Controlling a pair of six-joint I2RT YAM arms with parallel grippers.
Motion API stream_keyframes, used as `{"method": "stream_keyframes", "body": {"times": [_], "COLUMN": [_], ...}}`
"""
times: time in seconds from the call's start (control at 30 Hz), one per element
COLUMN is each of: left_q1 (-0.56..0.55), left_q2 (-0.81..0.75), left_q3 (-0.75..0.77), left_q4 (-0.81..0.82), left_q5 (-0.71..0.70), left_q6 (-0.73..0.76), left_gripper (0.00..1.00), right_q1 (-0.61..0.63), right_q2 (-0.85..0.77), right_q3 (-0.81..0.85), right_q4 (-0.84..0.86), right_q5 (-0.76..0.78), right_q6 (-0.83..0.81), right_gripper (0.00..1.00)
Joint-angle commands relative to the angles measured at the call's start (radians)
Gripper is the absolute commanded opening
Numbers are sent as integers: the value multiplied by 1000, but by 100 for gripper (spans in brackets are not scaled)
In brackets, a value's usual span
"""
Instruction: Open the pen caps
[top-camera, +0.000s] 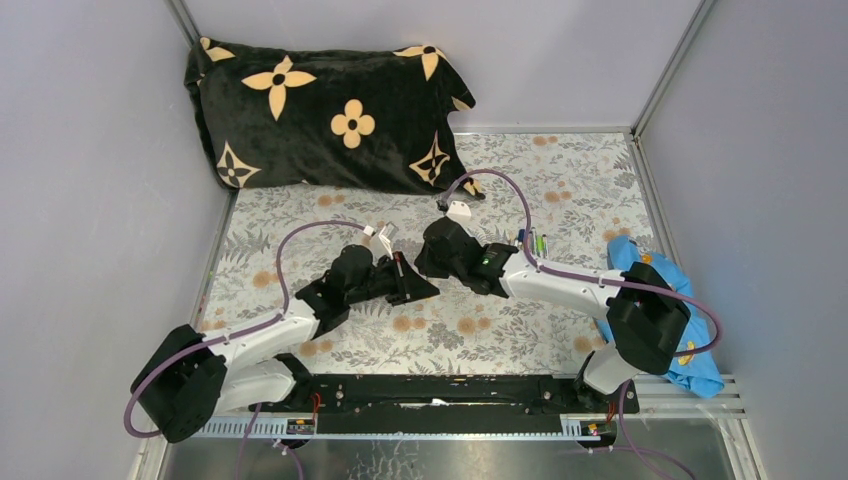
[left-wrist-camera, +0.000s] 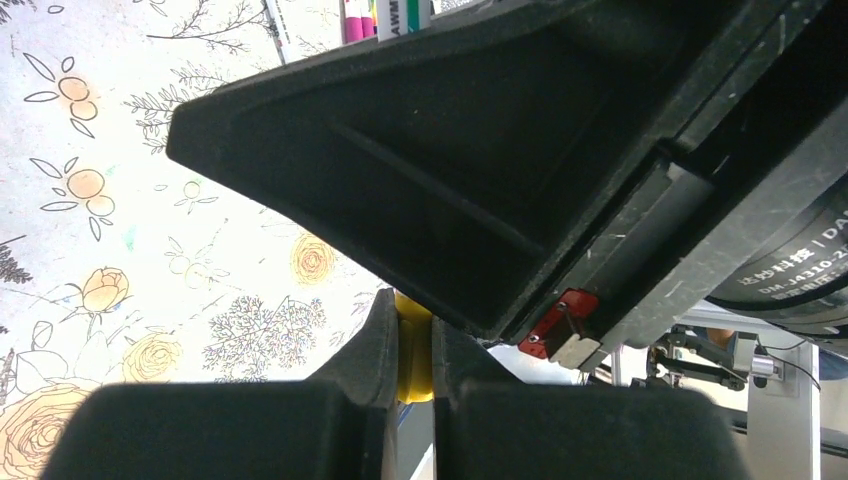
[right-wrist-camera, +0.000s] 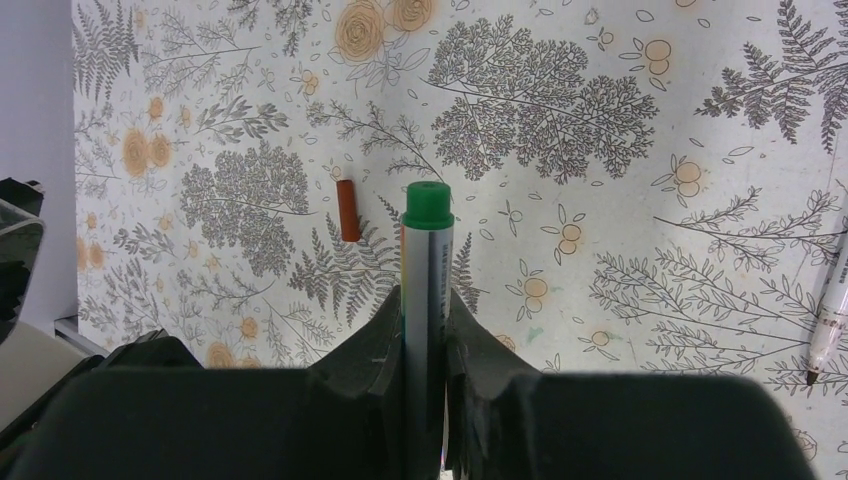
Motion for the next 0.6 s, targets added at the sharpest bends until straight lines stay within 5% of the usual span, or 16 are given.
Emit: {"method": "stream_keyframes", "body": {"times": [0.0, 0.57], "left_q1": [2, 3], "left_q2": [-30, 39], "left_q3": [15, -125], "left_q4": [-125, -167], "left_q5": [-80, -251], "left_q6": [50, 31], "left_gripper": [0, 0], "right_q1": [-19, -305], "right_q2": [-54, -26], "right_q3": [25, 204], "right_q4": [-66, -102], "right_q5": [80, -121], "right_q6": [-80, -220], "right_gripper": [0, 0]}}
